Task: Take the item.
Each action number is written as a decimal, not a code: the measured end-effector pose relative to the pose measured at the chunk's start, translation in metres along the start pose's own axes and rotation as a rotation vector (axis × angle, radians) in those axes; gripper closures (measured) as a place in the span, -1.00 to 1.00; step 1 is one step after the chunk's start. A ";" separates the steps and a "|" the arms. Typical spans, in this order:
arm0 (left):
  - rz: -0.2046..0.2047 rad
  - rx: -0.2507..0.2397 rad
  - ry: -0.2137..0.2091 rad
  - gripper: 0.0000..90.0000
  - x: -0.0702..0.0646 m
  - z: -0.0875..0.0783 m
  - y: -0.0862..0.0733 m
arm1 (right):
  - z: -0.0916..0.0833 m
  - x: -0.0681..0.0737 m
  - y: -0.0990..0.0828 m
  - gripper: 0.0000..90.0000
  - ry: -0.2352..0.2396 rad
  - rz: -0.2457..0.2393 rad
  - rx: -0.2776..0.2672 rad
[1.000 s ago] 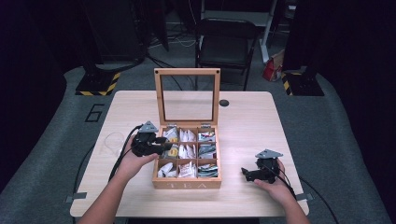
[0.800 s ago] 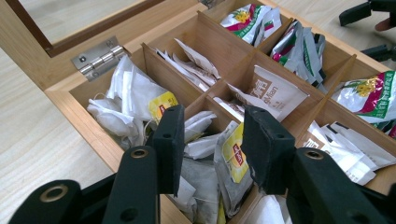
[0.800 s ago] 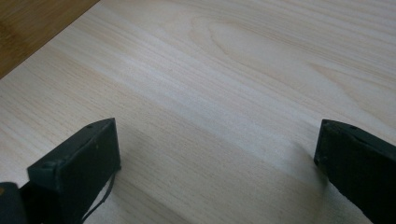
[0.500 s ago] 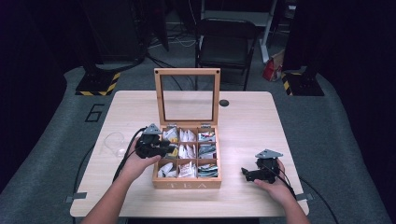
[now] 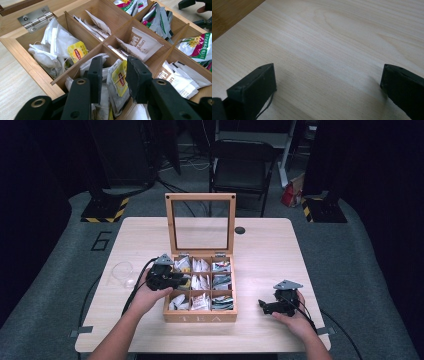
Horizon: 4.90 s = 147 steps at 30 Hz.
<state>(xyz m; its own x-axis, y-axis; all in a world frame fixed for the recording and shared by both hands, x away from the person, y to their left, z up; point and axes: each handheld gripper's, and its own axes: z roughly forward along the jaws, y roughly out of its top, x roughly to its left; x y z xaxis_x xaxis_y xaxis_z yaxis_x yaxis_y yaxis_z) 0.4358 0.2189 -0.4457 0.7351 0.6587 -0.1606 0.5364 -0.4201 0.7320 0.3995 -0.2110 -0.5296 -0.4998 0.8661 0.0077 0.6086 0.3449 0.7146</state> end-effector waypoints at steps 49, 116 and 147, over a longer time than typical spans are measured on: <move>0.027 -0.061 0.002 0.97 -0.004 -0.025 0.009 | 0.000 0.000 0.000 -1.00 0.000 0.000 0.000; -0.022 -0.182 0.162 0.97 0.034 -0.122 0.026 | 0.000 0.000 0.000 -1.00 -0.001 0.000 0.000; -0.108 -0.214 0.252 0.97 0.063 -0.151 0.010 | 0.000 0.000 0.000 -1.00 0.000 0.000 0.000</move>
<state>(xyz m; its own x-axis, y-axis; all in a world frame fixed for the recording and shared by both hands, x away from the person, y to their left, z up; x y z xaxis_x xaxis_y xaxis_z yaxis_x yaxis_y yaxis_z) 0.4248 0.3509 -0.3486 0.5387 0.8370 -0.0957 0.4870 -0.2167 0.8461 0.3994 -0.2110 -0.5296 -0.4994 0.8663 0.0080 0.6089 0.3445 0.7146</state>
